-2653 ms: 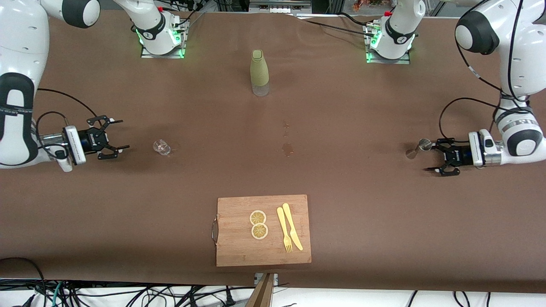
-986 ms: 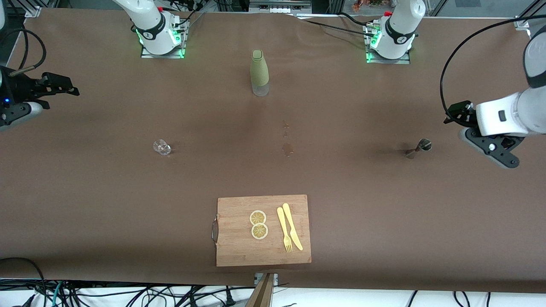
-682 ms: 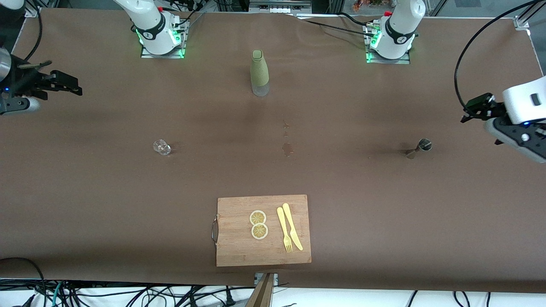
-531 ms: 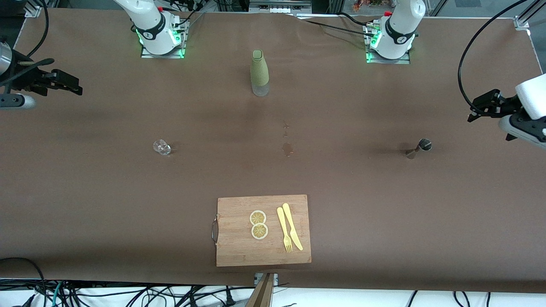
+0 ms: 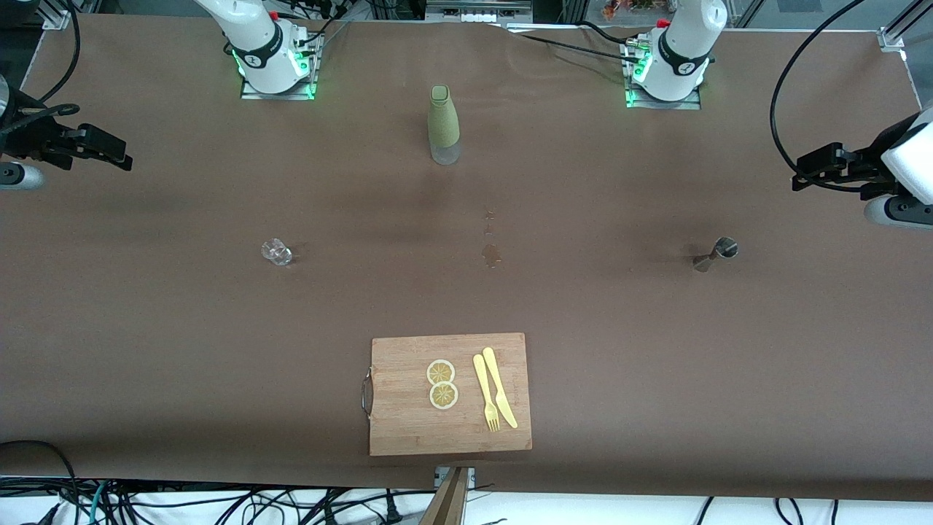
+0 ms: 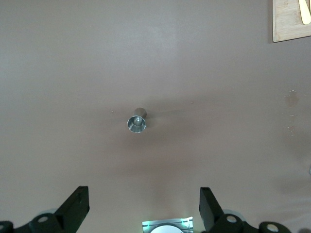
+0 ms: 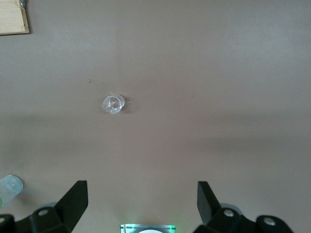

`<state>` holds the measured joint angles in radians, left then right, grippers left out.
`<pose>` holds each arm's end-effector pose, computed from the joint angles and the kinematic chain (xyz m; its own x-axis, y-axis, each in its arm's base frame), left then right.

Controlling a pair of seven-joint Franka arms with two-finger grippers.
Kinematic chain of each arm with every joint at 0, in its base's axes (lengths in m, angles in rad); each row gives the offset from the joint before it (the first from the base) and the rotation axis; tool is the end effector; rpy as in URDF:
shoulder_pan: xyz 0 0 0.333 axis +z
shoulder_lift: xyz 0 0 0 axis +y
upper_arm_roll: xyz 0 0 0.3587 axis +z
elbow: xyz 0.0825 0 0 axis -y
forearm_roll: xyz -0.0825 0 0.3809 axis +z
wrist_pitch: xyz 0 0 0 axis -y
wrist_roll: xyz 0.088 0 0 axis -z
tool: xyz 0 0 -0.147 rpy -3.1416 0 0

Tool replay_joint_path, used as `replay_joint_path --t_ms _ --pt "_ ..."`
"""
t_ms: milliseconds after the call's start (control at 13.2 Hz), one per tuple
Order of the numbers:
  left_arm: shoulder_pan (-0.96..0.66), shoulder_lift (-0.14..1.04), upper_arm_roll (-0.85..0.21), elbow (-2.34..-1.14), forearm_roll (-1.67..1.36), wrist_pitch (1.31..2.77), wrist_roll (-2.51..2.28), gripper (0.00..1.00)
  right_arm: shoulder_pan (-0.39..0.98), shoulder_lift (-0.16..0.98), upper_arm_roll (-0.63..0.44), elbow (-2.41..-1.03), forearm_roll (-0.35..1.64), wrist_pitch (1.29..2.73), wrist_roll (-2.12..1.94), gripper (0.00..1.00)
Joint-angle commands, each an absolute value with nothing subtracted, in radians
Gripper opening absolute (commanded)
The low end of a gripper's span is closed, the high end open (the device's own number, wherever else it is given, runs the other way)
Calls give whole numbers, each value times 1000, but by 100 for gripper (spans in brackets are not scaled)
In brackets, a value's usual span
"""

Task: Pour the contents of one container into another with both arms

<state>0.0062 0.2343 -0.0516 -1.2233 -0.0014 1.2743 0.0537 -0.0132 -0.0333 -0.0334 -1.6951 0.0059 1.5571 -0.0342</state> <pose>0.5919 -0.0228 0.6273 0.9785 -0.0994 -0.1810 -0.0968 -0.9950 0.0231 0.5289 -0.0241 0.5864 0.9945 -0.0119 -0.1042 -0.0131 -0.9999 -0.0106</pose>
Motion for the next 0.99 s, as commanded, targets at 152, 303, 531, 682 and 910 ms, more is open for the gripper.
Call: replay_joint_path --t_ms 152,303,531,682,910 --pt "18 235 -67 -1200 -87 1259 -48 100 -35 -32 -40 -1646 3 1557 -23 100" --pt "6 236 -74 -1201 -84 1281 -38 100 -37 -18 -46 -1632 8 1554 -23 100" --pt "8 242 -68 -1201 -77 1322 -2 100 -35 -18 -46 -1628 6 1540 -25 100" --pt "9 245 -63 -1201 -75 1324 70 100 -34 -18 -44 -1626 5 1540 -26 100" --pt "9 245 -61 -1203 -75 1324 71 100 -34 -20 -44 -1626 3 1539 -26 100"
